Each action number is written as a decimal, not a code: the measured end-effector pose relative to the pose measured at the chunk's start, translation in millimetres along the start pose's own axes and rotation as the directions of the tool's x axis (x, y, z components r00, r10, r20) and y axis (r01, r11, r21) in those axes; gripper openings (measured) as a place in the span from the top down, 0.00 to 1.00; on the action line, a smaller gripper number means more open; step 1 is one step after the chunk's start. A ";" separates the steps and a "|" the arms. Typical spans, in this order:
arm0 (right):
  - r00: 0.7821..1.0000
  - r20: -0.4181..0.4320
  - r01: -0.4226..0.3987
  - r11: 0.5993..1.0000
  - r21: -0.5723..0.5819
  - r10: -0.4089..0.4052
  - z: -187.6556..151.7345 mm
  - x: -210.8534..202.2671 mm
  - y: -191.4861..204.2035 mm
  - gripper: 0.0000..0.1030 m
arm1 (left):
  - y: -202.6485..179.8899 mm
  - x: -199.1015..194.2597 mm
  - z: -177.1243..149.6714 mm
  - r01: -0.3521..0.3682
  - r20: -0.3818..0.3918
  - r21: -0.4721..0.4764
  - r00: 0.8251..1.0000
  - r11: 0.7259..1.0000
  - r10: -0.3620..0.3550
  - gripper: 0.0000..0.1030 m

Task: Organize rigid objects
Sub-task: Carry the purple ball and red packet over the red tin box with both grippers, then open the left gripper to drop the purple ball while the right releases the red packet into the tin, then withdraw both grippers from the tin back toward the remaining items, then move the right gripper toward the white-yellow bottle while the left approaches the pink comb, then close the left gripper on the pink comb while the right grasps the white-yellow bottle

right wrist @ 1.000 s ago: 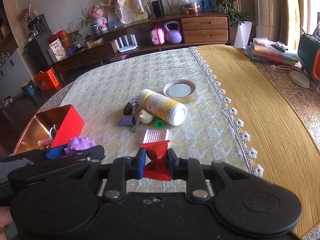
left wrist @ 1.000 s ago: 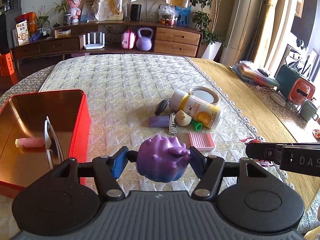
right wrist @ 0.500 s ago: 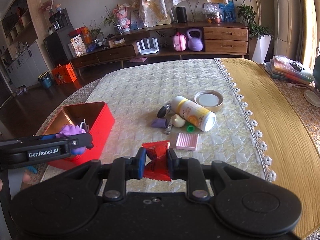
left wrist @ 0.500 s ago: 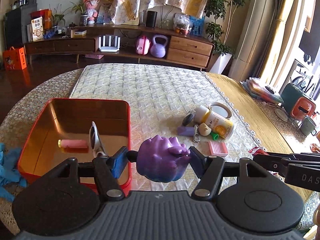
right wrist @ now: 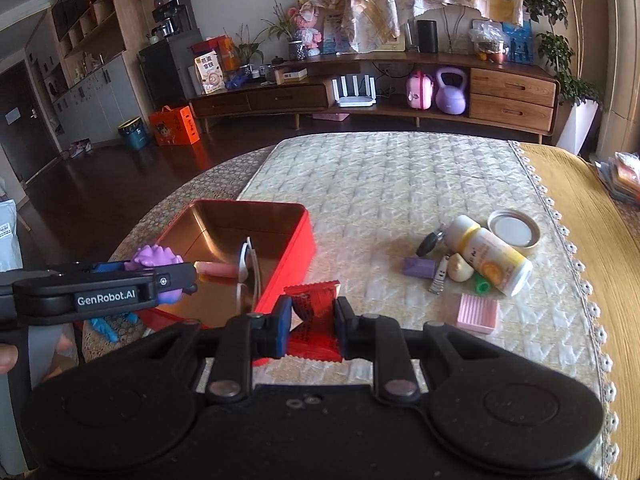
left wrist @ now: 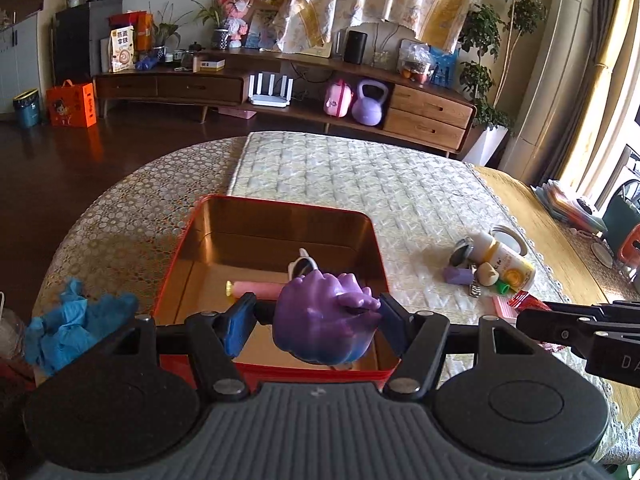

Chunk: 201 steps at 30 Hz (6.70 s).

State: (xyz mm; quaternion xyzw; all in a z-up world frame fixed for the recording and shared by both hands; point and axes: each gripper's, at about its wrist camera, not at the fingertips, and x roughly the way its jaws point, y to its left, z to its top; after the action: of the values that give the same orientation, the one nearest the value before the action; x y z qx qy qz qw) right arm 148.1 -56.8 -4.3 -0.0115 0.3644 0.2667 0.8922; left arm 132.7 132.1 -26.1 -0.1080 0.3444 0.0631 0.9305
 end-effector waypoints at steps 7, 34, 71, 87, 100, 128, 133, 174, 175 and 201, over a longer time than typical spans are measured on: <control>1.000 -0.022 -0.013 0.999 -0.042 0.013 14.9 35.2 25.9 0.78 | 32.5 14.9 0.8 -0.039 -0.021 -0.027 0.999 0.999 0.038 0.37; 0.995 -0.093 0.002 0.969 -0.246 -0.025 48.6 158.2 59.5 0.79 | 43.7 128.9 53.2 -0.087 -0.102 -0.016 0.991 0.996 0.085 0.37; 0.992 -0.095 -0.102 0.966 -0.237 0.082 32.0 119.8 59.5 0.46 | 23.0 118.4 55.2 -0.120 -0.071 0.077 0.990 0.990 0.125 0.29; 0.995 -0.029 -0.101 0.980 -0.171 0.097 20.4 48.4 36.8 0.19 | -0.2 58.5 47.5 -0.060 -0.022 0.060 0.998 0.996 0.061 0.22; 0.997 0.035 -0.065 0.997 -0.034 0.066 -0.2 -7.3 -23.1 0.01 | -45.0 20.7 23.8 0.017 0.017 0.071 1.000 0.997 -0.019 0.20; 0.995 0.031 0.089 0.994 0.061 -0.091 -25.4 -33.3 -167.9 0.01 | -170.1 42.7 -40.0 0.180 -0.029 0.125 0.984 0.976 -0.178 0.16; 0.994 0.011 0.104 0.993 0.064 -0.105 -15.8 -17.5 -184.3 0.01 | -189.4 58.2 -47.2 0.186 -0.047 0.157 0.982 0.970 -0.181 0.16; 0.995 -0.091 0.030 0.996 -0.086 -0.038 19.8 108.9 -193.7 0.45 | -243.3 147.8 -61.0 0.127 -0.043 0.280 0.992 0.952 -0.120 0.43; 0.995 -0.089 0.032 0.995 -0.090 -0.040 19.4 108.7 -193.2 0.45 | -243.0 147.6 -60.7 0.124 -0.040 0.279 0.992 0.952 -0.117 0.46; 0.998 0.038 0.052 0.996 0.078 -0.056 -0.8 45.2 -181.1 0.59 | -209.6 123.1 -58.5 0.171 -0.053 0.226 0.985 0.959 -0.163 0.61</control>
State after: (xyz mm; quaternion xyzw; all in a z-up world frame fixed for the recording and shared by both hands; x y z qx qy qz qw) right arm 262.0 -191.2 -66.0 0.0186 0.3558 0.2284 0.9060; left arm 229.2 -80.0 -117.0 -0.0292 0.3547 -0.0578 0.9327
